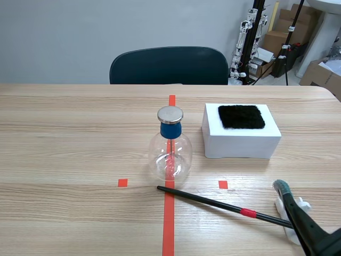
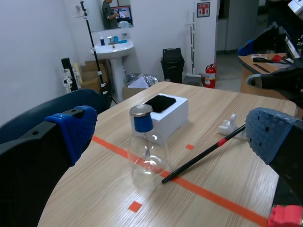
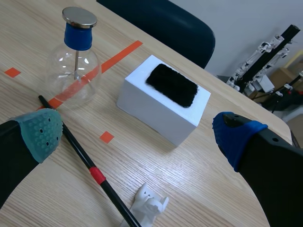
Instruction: Do the electroscope experiment. return to the home posture
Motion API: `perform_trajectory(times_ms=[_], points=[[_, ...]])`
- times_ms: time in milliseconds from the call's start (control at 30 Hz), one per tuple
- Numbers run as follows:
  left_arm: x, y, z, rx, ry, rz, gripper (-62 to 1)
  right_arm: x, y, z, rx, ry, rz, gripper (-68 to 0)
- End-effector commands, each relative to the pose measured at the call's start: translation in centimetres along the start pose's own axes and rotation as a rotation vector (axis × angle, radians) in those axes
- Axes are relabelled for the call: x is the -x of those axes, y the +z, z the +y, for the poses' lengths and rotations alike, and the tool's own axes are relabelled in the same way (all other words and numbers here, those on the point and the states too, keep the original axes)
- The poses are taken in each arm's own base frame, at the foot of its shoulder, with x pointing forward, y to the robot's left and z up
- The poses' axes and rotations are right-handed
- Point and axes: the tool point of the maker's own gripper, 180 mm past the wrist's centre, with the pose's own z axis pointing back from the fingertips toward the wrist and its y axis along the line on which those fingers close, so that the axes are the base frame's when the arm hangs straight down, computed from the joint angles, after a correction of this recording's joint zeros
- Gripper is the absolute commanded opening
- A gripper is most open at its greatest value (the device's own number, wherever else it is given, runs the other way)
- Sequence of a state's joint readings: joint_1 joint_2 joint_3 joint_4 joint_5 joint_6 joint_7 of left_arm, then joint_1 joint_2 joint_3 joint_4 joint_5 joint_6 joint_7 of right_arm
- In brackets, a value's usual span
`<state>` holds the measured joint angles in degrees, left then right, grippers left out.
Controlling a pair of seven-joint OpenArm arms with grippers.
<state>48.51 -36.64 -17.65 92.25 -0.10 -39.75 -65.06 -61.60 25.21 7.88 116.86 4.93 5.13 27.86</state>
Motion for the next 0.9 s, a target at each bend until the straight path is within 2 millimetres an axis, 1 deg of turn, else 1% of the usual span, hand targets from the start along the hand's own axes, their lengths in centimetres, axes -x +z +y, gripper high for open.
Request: perform_trajectory(times_ms=[0,100,200,333,467,567,733,867], points=[[-0.2,-0.3,-0.1,-0.018,0.020,-0.009,1.4,-1.1,-0.2,-0.3,0.000,0.004,-0.050,0.4],[-0.1,-1.5,-1.0,-0.003,0.030,0.040,1.4,-1.4,-0.2,-0.1,-0.010,-0.001,-0.068,0.4],[0.2,-2.3,-1.2,-0.019,0.011,0.092,1.4,-1.8,-0.2,0.2,-0.023,-0.008,-0.090,0.4],[0.2,-3.3,-1.3,-0.029,0.002,0.138,1.4,-2.1,-0.1,0.5,-0.042,-0.022,-0.102,0.4],[0.5,-4.2,-0.9,-0.058,-0.018,0.192,1.4,-2.1,-0.1,0.7,-0.056,-0.029,-0.102,0.4],[0.7,-4.5,-0.3,-0.098,-0.027,0.223,1.4,-2.0,-0.1,1.3,-0.089,-0.038,-0.100,0.4],[0.6,-5.0,0.5,-0.173,-0.057,0.268,1.4,-1.6,0.2,3.3,-0.200,0.014,-0.080,0.4],[1.5,-4.8,0.3,-0.183,-0.044,0.341,1.4,-1.8,0.2,3.6,-0.216,0.010,-0.087,0.4]])
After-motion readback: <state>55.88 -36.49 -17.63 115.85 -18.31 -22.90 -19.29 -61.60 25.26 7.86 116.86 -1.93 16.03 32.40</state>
